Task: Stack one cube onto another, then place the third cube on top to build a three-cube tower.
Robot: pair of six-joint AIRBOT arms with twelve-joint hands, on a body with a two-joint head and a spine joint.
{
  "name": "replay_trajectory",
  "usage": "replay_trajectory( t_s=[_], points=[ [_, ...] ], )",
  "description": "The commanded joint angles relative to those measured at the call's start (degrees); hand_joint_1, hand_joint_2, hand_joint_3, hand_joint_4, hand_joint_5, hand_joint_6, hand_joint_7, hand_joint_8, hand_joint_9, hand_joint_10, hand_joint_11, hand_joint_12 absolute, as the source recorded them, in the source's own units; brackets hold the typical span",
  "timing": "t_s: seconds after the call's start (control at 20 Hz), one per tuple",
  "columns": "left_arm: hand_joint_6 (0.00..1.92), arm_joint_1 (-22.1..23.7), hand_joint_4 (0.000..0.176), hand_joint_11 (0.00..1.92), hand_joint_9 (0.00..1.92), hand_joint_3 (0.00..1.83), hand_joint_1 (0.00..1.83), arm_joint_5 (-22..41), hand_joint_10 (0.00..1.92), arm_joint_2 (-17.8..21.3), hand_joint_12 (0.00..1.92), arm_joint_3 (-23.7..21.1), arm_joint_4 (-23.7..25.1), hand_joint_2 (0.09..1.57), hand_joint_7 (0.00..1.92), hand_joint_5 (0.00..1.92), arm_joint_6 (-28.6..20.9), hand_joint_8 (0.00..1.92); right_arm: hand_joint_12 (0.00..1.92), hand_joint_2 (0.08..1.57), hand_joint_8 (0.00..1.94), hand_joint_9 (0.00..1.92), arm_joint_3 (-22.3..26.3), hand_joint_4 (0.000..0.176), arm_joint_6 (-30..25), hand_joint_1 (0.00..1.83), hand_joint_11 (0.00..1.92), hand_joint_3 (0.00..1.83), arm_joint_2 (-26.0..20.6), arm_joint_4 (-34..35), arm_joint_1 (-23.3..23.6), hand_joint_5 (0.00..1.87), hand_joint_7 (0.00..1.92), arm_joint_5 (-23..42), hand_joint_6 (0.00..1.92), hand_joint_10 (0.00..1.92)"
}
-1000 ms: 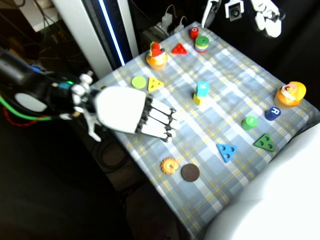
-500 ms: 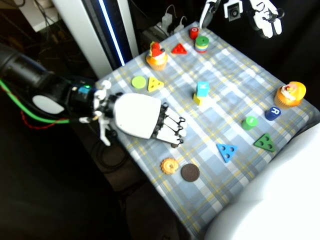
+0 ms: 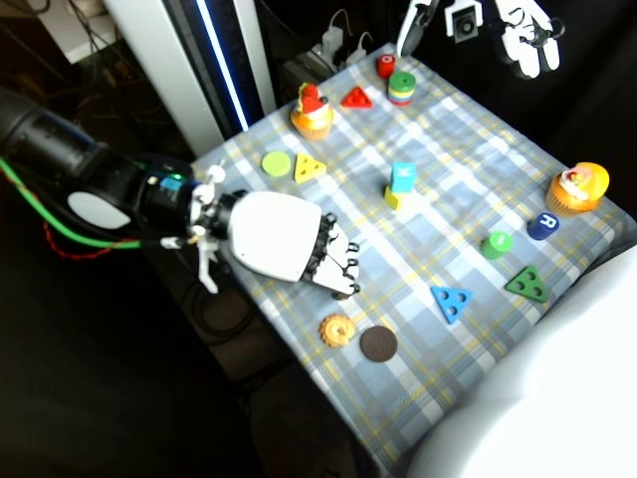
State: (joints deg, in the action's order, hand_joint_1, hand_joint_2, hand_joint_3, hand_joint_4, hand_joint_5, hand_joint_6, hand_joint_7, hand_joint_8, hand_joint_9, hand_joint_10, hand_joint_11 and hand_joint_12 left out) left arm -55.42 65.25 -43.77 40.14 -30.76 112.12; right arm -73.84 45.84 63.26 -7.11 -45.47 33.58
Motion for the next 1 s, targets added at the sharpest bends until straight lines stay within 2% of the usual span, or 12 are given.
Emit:
replay_trajectory(
  t_s=[0.0, 0.05, 0.15, 0.2, 0.25, 0.35, 0.4, 0.45, 0.6, 0.75, 0.9, 0.95],
  points=[
    [0.00, 0.28, 0.176, 0.00, 0.30, 0.00, 0.70, 6.73, 0.00, -0.18, 0.29, -0.17, 1.85, 0.80, 0.30, 0.21, -0.52, 0.00, 1.36, 1.01, 0.03, 0.88, -0.31, 0.000, 0.06, 0.95, 0.31, 0.00, 0.17, 0.73, 0.75, 0.98, 0.91, 5.72, 0.01, 0.14],
    [0.00, 0.28, 0.176, 0.00, 0.30, 0.00, 0.70, 6.73, 0.00, -0.19, 0.29, -0.18, 1.82, 0.80, 0.30, 0.21, -0.53, 0.00, 1.36, 1.01, 0.03, 0.88, -0.31, 0.000, 0.06, 0.95, 0.31, 0.00, 0.17, 0.73, 0.75, 0.98, 0.91, 5.72, 0.01, 0.14],
    [0.00, 0.28, 0.171, 0.01, 0.32, 0.00, 0.70, 6.73, 0.01, -0.22, 0.33, -0.19, 1.73, 0.81, 0.31, 0.22, -0.53, 0.00, 1.39, 1.01, 0.03, 0.82, -0.32, 0.000, 0.06, 0.98, 0.35, 0.00, 0.17, 0.73, 0.75, 1.03, 0.95, 5.72, 0.00, 0.38],
    [0.00, 0.28, 0.172, 0.00, 0.32, 0.00, 0.69, 6.73, 0.00, -0.24, 0.42, -0.19, 1.67, 0.80, 0.31, 0.22, -0.53, 0.00, 1.41, 1.06, 0.05, 0.79, -0.32, 0.000, 0.06, 1.08, 0.39, 0.00, 0.17, 0.73, 0.75, 1.06, 0.98, 5.72, 0.66, 0.55],
    [0.00, 0.27, 0.175, 0.00, 0.30, 0.00, 0.70, 6.72, 0.00, -0.25, 0.40, -0.19, 1.66, 0.80, 0.30, 0.22, -0.54, 0.00, 1.44, 1.08, 0.07, 0.76, -0.32, 0.000, 0.06, 1.13, 0.43, 0.00, 0.18, 0.73, 0.75, 1.03, 1.00, 5.72, 0.85, 0.73],
    [0.00, 0.20, 0.176, 0.00, 0.30, 0.00, 0.70, 6.65, 0.00, -0.28, 0.38, -0.19, 1.55, 0.81, 0.29, 0.22, -0.54, 0.00, 1.45, 1.09, 0.10, 0.73, -0.30, 0.000, 0.06, 1.15, 0.45, 0.00, 0.18, 0.72, 0.82, 1.02, 1.01, 5.73, 0.89, 0.84],
    [0.00, 0.12, 0.176, 0.00, 0.30, 0.00, 0.71, 6.63, 0.00, -0.28, 0.41, -0.19, 1.47, 0.81, 0.30, 0.22, -0.54, 0.00, 1.51, 1.13, 1.18, 0.72, -0.21, 0.000, 0.04, 1.24, 0.45, 0.00, 0.13, 0.61, 0.97, 1.10, 0.82, 5.74, 0.83, 0.98],
    [0.00, 0.02, 0.174, 0.00, 0.30, 0.00, 0.71, 6.62, 0.00, -0.27, 0.43, -0.19, 1.41, 0.80, 0.30, 0.22, -0.54, 0.00, 1.50, 1.13, 1.22, 0.73, -0.03, 0.000, -0.37, 1.24, 0.47, 0.00, 0.06, -0.09, 1.38, 1.10, 0.80, 5.76, 0.83, 0.99],
    [0.00, -0.14, 0.176, 0.00, 0.27, 0.00, 0.68, 6.57, 0.00, -0.24, 0.71, -0.19, 1.19, 0.82, 0.29, 0.24, -0.54, 0.00, 1.43, 1.12, 1.12, 0.78, -0.09, 0.000, -5.08, 1.24, 0.56, 0.00, -0.17, -4.93, 3.49, 1.09, 0.84, 6.58, 0.91, 0.94],
    [0.00, -0.12, 0.176, 0.00, 0.28, 0.00, 0.67, 5.99, 0.00, -0.18, 0.80, -0.03, 1.11, 0.82, 0.29, 0.24, -0.53, 0.00, 1.18, 1.11, 0.95, 0.89, -0.85, 0.000, -11.14, 1.25, 0.53, 0.00, -0.12, -10.36, 5.66, 1.07, 0.92, 8.45, 0.99, 0.44],
    [0.00, 0.08, 0.176, 0.00, 0.27, 0.00, 0.70, 4.83, 0.00, -0.22, 0.76, 0.51, 1.00, 0.80, 0.28, 0.22, -0.53, 0.00, 1.07, 1.13, 1.02, 0.91, -1.19, 0.000, -14.42, 1.24, 0.45, 0.00, 0.13, -15.08, 9.01, 1.02, 0.86, 9.71, 1.07, 0.20],
    [0.00, 0.13, 0.176, 0.00, 0.26, 0.00, 0.72, 4.51, 0.00, -0.22, 0.71, 0.62, 0.98, 0.80, 0.28, 0.22, -0.53, 0.00, 1.08, 1.11, 0.54, 0.88, -1.49, 0.000, -15.82, 1.17, 0.39, 0.00, 0.34, -16.42, 9.74, 1.00, 0.83, 10.09, 0.96, 0.15]
  ],
)
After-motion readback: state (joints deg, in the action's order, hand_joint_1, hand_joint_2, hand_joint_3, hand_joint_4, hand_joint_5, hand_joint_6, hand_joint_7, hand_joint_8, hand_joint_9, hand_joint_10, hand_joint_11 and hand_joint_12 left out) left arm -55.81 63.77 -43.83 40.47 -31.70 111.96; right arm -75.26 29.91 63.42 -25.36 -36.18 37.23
